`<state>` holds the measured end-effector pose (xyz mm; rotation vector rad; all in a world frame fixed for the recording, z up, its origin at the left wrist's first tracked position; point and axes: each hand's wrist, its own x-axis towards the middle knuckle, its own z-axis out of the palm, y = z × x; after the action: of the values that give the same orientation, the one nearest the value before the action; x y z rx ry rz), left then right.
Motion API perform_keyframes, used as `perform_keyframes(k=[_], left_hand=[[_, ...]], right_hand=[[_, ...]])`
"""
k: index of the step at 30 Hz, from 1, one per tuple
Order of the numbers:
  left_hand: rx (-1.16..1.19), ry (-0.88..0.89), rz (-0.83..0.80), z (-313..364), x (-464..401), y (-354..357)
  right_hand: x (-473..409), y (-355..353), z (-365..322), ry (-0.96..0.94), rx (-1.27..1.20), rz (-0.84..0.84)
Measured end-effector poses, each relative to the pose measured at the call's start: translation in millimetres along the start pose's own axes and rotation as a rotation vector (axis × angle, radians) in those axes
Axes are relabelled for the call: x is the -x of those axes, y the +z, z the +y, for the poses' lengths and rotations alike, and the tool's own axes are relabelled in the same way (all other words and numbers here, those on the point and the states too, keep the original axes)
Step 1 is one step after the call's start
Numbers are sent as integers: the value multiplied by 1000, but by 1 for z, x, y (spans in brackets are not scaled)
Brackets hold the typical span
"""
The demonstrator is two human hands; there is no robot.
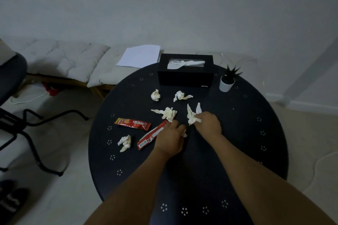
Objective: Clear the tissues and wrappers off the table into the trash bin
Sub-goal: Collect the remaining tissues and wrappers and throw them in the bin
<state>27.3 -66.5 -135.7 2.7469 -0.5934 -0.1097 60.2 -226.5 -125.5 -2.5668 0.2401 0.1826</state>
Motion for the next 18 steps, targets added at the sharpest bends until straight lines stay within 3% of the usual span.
perform_keyframes(k=[4, 9, 18], left_hand=[[16, -10, 20, 3, 1, -1], [-22, -1, -6, 14, 6, -1], [-18, 150, -27, 121, 21, 21]], right_hand=[[6, -6, 0, 71, 32, 4], [34, -18, 20, 140, -83, 135], [127, -63, 110, 296, -115, 317]])
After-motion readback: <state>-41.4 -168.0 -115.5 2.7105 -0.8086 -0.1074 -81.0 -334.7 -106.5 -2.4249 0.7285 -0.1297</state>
